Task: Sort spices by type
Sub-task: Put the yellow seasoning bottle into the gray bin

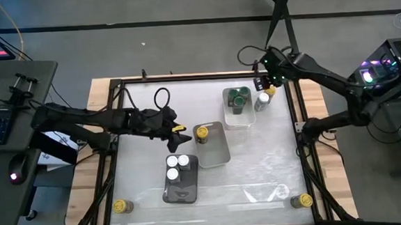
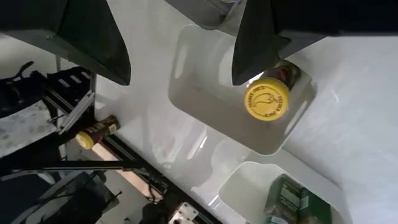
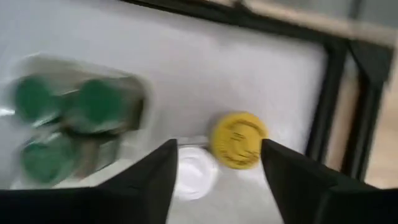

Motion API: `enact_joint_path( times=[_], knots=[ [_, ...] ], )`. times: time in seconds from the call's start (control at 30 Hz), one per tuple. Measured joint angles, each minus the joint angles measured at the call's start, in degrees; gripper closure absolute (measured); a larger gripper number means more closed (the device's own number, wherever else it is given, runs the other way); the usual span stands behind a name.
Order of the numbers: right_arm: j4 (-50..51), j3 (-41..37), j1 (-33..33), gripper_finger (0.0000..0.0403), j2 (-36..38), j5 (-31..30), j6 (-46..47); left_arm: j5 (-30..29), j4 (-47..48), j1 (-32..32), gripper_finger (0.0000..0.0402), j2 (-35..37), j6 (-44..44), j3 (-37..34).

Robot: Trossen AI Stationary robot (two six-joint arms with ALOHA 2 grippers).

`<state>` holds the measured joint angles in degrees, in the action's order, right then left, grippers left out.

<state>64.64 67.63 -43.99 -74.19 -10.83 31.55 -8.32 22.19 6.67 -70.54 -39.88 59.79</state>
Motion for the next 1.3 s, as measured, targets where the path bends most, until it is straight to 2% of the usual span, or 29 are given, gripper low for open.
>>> enact_joint_path(
  times=[0.13,0.27,0.97,1.3],
  knots=[
    [-0.38,-3.86,-5.18,0.0133,-0.57,0.36,10.38,-0.02,-0.32,1.1,0.0135,0.44,-0.57,0.02],
    [-3.42,-4.82,-7.46,0.0124,-0.51,1.72,12.26,0.0,-0.43,1.7,0.0135,0.39,-0.55,0.02],
    [-3.0,-4.76,-4.33,0.0123,-6.2,-0.09,29.27,-0.02,0.62,1.6,0.0135,0.39,1.55,0.02],
    [-0.7,-4.71,-4.07,0.0123,-9.31,-0.7,30.12,0.29,1.51,1.64,0.0135,0.39,1.55,0.04]
  ],
)
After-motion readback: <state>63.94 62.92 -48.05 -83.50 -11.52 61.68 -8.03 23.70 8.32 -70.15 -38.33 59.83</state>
